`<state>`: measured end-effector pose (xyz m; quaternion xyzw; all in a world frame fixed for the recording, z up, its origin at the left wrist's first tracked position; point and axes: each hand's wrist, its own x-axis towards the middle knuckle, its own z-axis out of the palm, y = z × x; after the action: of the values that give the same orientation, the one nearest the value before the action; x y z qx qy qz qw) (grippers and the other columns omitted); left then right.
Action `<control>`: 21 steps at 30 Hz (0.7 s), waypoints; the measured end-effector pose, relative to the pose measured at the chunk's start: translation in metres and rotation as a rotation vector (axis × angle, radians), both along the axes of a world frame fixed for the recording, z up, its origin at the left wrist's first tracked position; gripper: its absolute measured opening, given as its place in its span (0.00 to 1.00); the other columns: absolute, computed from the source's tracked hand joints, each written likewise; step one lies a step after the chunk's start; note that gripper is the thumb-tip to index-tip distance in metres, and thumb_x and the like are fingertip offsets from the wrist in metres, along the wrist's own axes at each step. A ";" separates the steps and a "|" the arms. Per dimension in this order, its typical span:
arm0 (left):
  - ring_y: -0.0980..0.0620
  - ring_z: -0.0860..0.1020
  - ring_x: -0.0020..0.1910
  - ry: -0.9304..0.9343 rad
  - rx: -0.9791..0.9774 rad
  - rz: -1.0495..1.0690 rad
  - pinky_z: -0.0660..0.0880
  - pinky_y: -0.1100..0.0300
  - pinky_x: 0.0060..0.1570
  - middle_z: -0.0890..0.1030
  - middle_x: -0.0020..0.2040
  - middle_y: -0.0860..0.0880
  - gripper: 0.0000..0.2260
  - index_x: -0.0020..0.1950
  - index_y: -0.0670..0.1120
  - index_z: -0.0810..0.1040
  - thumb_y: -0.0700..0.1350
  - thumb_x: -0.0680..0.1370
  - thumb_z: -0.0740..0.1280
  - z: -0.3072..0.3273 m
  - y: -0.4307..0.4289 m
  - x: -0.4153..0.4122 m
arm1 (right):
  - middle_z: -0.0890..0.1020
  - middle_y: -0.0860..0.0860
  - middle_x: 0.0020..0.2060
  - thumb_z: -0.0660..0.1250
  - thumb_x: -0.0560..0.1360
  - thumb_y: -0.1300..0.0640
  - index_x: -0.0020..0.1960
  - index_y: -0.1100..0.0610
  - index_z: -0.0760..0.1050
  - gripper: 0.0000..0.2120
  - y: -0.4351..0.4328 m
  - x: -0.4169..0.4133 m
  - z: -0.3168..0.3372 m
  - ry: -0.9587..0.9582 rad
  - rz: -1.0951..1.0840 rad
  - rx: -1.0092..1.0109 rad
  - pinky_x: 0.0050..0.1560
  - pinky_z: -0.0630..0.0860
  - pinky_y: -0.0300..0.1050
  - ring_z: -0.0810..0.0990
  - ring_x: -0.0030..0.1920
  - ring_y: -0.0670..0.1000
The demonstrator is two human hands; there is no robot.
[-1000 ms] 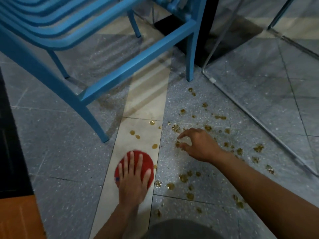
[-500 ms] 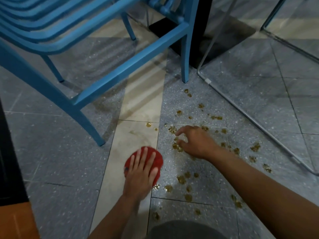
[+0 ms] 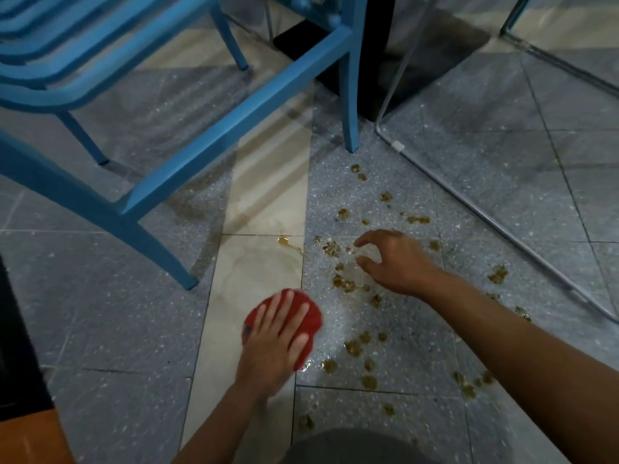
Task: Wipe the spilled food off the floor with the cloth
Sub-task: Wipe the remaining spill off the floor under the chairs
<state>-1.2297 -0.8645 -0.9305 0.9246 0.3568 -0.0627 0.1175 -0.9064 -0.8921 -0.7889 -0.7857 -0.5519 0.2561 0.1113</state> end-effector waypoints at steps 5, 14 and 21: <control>0.45 0.40 0.87 -0.003 0.015 0.365 0.42 0.40 0.85 0.42 0.89 0.47 0.29 0.88 0.54 0.45 0.60 0.88 0.42 0.012 0.095 0.045 | 0.80 0.51 0.67 0.68 0.79 0.45 0.68 0.47 0.76 0.19 -0.001 0.002 -0.003 -0.014 -0.026 -0.034 0.63 0.76 0.52 0.79 0.64 0.56; 0.46 0.49 0.88 -0.026 0.016 -0.166 0.45 0.45 0.85 0.48 0.89 0.50 0.27 0.88 0.55 0.51 0.59 0.89 0.47 0.003 0.022 0.039 | 0.80 0.51 0.66 0.68 0.78 0.47 0.68 0.47 0.76 0.18 0.002 0.020 0.012 -0.011 -0.054 -0.011 0.63 0.76 0.50 0.79 0.63 0.55; 0.42 0.42 0.87 -0.002 0.005 0.284 0.42 0.41 0.85 0.44 0.89 0.45 0.29 0.89 0.51 0.47 0.59 0.89 0.44 0.021 0.109 0.116 | 0.82 0.51 0.64 0.67 0.78 0.46 0.67 0.45 0.77 0.18 -0.024 0.030 0.006 -0.058 -0.098 -0.043 0.62 0.77 0.53 0.80 0.63 0.56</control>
<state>-1.1139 -0.7558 -0.9093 0.8651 0.4843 -0.0436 0.1231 -0.8768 -0.9161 -0.7830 -0.8210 -0.5102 0.2394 0.0909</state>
